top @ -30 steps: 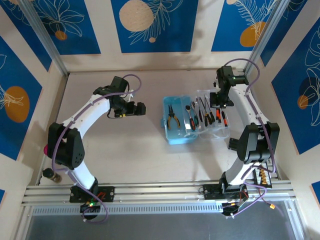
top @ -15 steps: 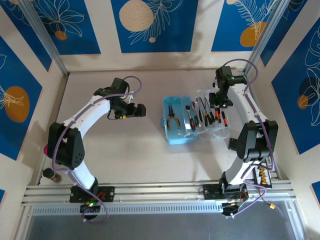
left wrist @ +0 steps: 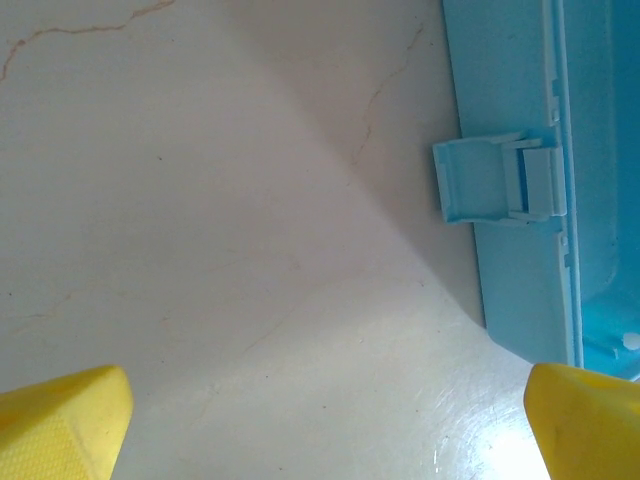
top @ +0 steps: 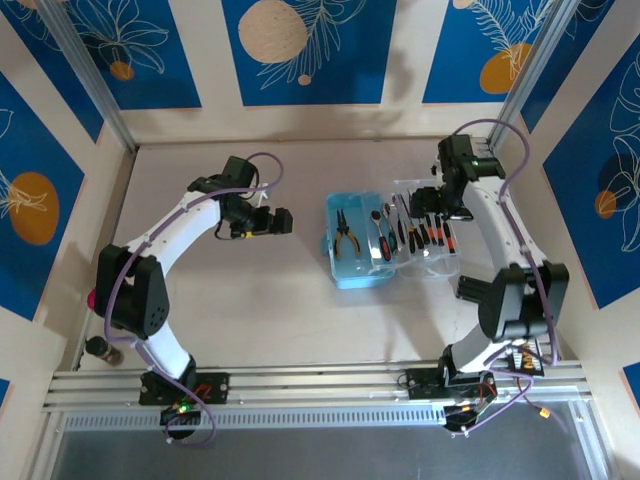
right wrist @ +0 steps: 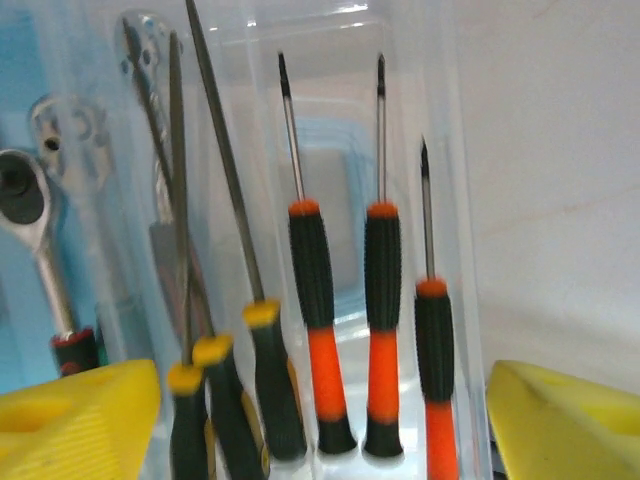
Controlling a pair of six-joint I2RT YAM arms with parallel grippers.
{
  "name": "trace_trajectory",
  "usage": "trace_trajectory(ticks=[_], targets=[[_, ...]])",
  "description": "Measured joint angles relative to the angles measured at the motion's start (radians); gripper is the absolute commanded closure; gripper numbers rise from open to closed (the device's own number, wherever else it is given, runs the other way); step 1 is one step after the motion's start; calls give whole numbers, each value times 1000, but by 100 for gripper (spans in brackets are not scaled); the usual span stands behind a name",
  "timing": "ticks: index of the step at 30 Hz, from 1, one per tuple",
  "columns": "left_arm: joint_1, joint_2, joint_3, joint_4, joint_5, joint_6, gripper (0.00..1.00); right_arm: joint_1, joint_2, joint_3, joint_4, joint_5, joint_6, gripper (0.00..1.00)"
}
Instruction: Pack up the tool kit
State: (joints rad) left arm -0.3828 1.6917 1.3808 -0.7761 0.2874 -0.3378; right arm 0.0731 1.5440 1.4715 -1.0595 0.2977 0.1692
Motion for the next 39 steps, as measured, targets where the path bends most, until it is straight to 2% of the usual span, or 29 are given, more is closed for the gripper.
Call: trace_trajectory(ticks=[8, 17, 23, 25, 27, 39], targets=[[-28, 53, 0, 14, 0, 0, 0, -3, -385, -280, 0, -39, 204, 1], [-39, 137, 8, 37, 4, 0, 0, -71, -619, -565, -5, -70, 404, 1], [-48, 189, 25, 56, 20, -3, 0, -116, -611, -583, 13, -101, 467, 11], [-53, 199, 34, 59, 23, -3, 0, -136, -591, -602, 32, -117, 487, 17], [-56, 208, 41, 62, 24, -3, 0, -151, -584, -642, 58, -132, 521, 22], [-59, 238, 67, 64, 34, -3, 0, -249, -597, -845, 216, -149, 687, 40]])
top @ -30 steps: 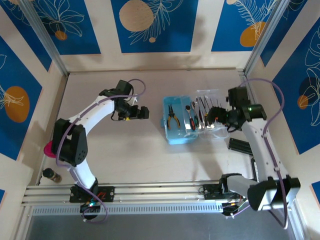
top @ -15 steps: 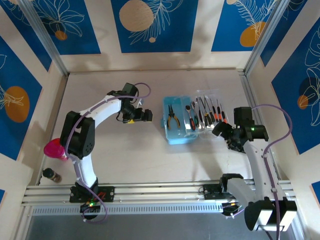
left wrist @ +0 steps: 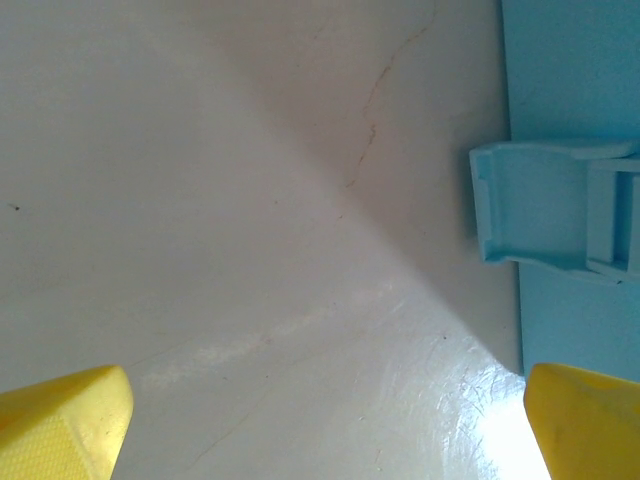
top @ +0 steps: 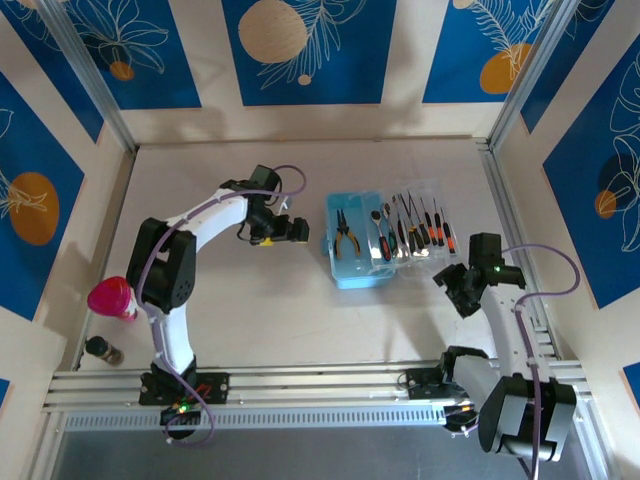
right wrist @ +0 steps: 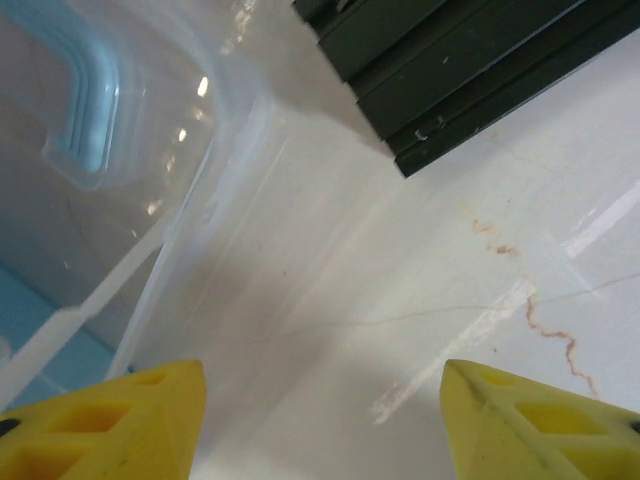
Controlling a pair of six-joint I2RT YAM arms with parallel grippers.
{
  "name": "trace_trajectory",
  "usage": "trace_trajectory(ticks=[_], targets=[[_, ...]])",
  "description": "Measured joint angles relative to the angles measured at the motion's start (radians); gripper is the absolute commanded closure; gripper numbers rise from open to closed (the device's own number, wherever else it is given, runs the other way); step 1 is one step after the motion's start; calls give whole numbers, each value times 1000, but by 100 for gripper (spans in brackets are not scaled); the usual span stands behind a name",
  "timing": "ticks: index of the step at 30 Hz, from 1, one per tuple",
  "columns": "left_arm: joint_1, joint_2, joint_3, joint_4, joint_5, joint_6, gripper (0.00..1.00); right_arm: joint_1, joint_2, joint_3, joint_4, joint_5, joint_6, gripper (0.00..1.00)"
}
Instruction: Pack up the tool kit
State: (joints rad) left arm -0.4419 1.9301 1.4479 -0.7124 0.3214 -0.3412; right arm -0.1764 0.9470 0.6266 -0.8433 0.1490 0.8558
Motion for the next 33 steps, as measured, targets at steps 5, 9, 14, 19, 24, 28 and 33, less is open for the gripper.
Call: trace_trajectory(ticks=[5, 9, 14, 19, 24, 28, 33], targets=[[0, 5, 6, 1, 1, 0, 0, -42, 33, -7, 82, 0, 19, 46], [0, 5, 6, 1, 3, 0, 0, -56, 63, -7, 139, 0, 17, 52], [0, 5, 6, 1, 4, 0, 0, -64, 100, -28, 229, 0, 18, 58], [0, 5, 6, 1, 4, 0, 0, -70, 153, -42, 311, 1, 18, 60], [0, 5, 6, 1, 4, 0, 0, -73, 202, -47, 373, 0, 18, 65], [0, 5, 6, 1, 4, 0, 0, -73, 239, -47, 409, -1, 17, 79], [0, 5, 5, 6, 11, -1, 0, -72, 257, -45, 432, -13, 22, 100]])
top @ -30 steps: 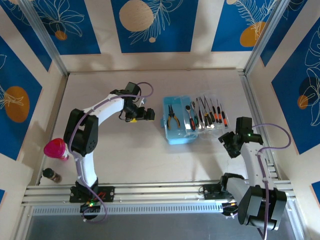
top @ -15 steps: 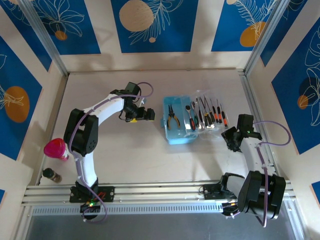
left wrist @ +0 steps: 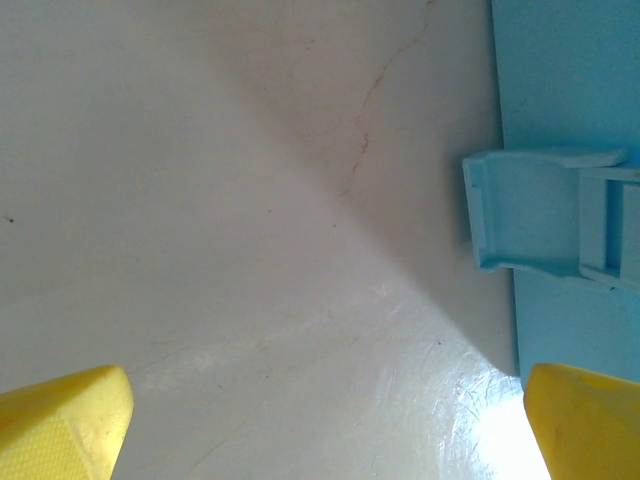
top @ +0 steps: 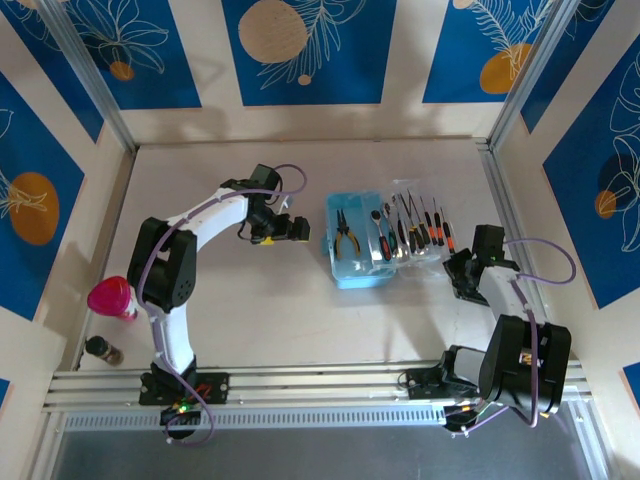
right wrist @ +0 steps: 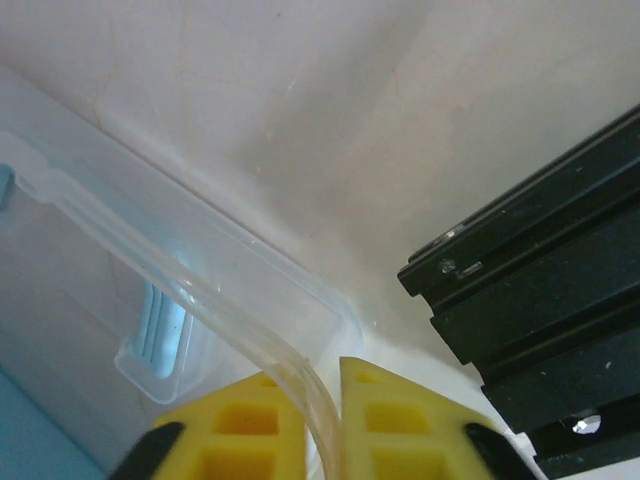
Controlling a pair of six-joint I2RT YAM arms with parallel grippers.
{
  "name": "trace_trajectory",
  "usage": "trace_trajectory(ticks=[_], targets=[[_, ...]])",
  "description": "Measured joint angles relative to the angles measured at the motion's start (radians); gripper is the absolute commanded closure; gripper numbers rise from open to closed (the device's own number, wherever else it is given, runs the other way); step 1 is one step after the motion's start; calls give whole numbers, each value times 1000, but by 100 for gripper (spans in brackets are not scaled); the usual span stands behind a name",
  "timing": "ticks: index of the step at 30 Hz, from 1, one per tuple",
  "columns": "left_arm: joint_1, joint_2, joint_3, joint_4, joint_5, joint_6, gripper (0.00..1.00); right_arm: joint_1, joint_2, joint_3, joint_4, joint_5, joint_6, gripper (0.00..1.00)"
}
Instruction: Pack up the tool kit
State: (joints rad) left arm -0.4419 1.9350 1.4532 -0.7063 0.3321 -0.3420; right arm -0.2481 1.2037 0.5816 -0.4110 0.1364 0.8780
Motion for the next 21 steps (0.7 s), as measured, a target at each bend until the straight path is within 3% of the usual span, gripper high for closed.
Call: trace_trajectory(ticks=[9, 21], targets=[[-8, 117, 13, 67, 31, -42, 0, 34, 11, 14, 3, 33, 7, 100], [-25, 167, 104, -13, 12, -79, 0, 197, -64, 63, -117, 155, 23, 100]])
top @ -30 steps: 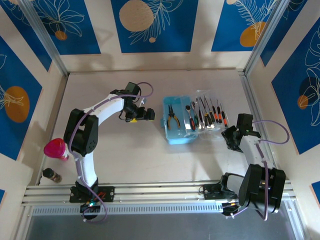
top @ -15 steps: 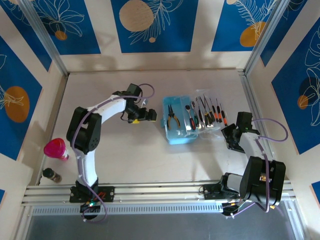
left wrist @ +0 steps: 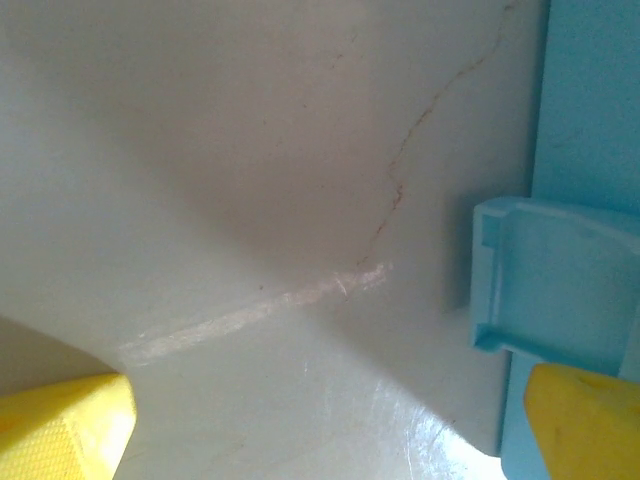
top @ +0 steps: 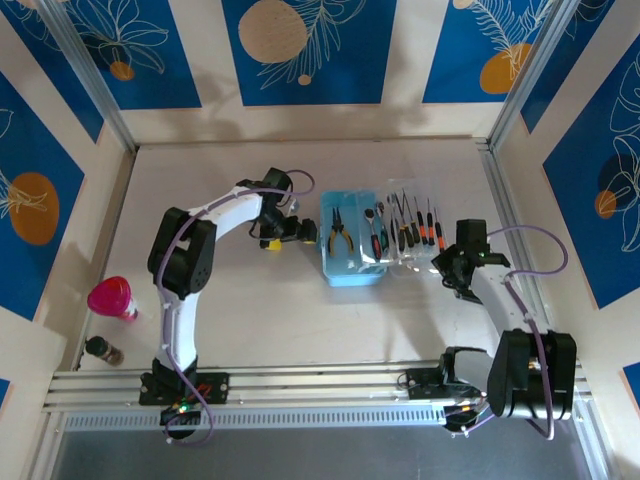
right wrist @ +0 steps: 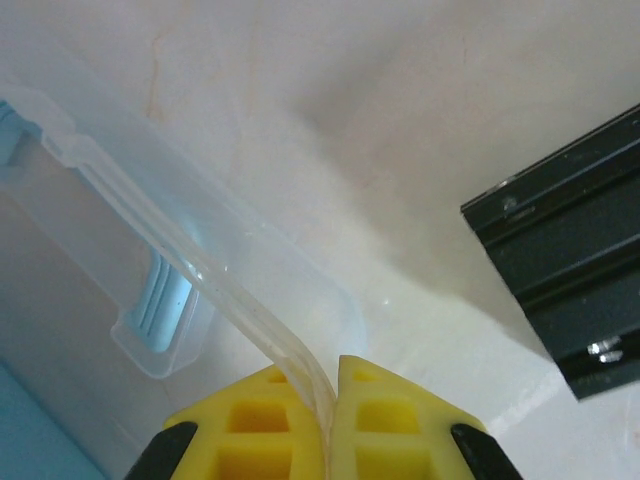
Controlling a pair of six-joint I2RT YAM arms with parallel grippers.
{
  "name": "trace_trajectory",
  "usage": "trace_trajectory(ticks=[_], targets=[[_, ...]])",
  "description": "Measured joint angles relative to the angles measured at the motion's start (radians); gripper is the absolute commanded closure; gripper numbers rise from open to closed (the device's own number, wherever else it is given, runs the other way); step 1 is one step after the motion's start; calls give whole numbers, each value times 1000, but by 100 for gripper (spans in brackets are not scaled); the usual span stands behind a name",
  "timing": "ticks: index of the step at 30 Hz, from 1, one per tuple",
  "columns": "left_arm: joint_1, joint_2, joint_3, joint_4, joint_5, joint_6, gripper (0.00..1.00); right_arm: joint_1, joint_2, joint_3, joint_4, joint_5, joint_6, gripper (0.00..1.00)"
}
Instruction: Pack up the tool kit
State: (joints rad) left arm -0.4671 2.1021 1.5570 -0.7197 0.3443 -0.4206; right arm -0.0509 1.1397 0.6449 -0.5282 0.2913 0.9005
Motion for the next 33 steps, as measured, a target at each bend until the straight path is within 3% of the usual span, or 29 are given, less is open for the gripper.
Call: trace_trajectory(ticks=[14, 24, 33], targets=[[-3, 9, 13, -13, -5, -13, 0, 265, -57, 213, -245, 275, -35, 100], [-3, 9, 13, -12, -5, -16, 0, 601, -17, 433, -454, 484, -41, 100], [-3, 3, 3, -2, -5, -16, 0, 922, 106, 595, -530, 571, 18, 100]])
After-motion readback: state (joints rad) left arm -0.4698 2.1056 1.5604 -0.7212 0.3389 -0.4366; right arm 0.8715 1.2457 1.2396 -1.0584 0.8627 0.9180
